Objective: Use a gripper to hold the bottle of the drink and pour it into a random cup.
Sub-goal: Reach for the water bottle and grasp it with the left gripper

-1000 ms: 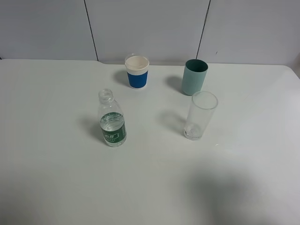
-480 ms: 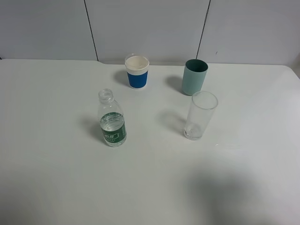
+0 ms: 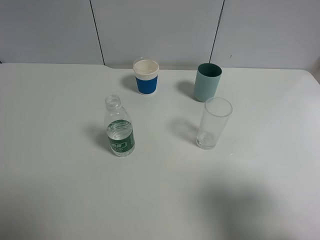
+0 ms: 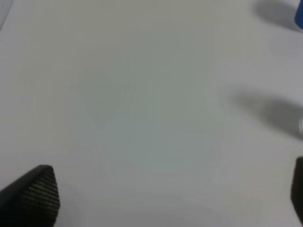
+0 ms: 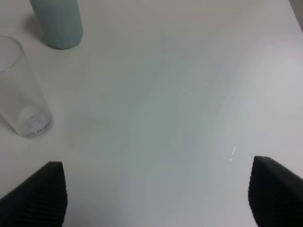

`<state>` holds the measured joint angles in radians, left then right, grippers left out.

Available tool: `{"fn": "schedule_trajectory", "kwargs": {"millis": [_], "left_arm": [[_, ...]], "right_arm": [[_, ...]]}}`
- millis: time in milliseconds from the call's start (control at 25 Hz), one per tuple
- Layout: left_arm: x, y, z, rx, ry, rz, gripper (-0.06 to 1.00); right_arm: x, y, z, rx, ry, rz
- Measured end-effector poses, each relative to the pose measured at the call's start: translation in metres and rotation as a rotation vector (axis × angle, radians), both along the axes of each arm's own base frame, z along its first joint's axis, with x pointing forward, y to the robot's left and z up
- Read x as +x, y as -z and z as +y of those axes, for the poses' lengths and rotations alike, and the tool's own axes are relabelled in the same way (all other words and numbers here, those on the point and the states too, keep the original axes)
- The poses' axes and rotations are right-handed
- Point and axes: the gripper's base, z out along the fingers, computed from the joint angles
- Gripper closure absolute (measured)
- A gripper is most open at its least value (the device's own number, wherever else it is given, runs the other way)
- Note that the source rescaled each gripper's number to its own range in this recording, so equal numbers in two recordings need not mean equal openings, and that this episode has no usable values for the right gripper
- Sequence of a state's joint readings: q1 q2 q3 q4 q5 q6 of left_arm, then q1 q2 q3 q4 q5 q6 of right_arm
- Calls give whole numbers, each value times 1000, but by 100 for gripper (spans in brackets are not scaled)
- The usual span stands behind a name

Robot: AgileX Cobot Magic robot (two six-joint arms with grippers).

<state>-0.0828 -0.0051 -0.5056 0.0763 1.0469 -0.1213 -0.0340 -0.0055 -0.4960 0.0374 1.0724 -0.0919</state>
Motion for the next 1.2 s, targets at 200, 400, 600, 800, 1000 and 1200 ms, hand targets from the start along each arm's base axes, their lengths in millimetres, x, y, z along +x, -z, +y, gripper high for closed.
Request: {"fn": "schedule_trajectory", "kwargs": {"millis": [200,400,600,800,1000,1200], "left_arm": [[0,0,0,0,0,0,-6],[0,0,0,0,0,0,-6],[0,0,0,0,0,0,-6],[0,0,0,3,-2,-3,-6],[10,-20,0,31,5,-6,-6],[41,-31,-3,165,76,128,-6]], "right_arm": [[0,0,0,0,0,0],[0,0,0,0,0,0],[0,0,0,0,0,0],[0,0,0,0,0,0],[0,0,0,0,0,0],[0,0,0,0,0,0]]}}
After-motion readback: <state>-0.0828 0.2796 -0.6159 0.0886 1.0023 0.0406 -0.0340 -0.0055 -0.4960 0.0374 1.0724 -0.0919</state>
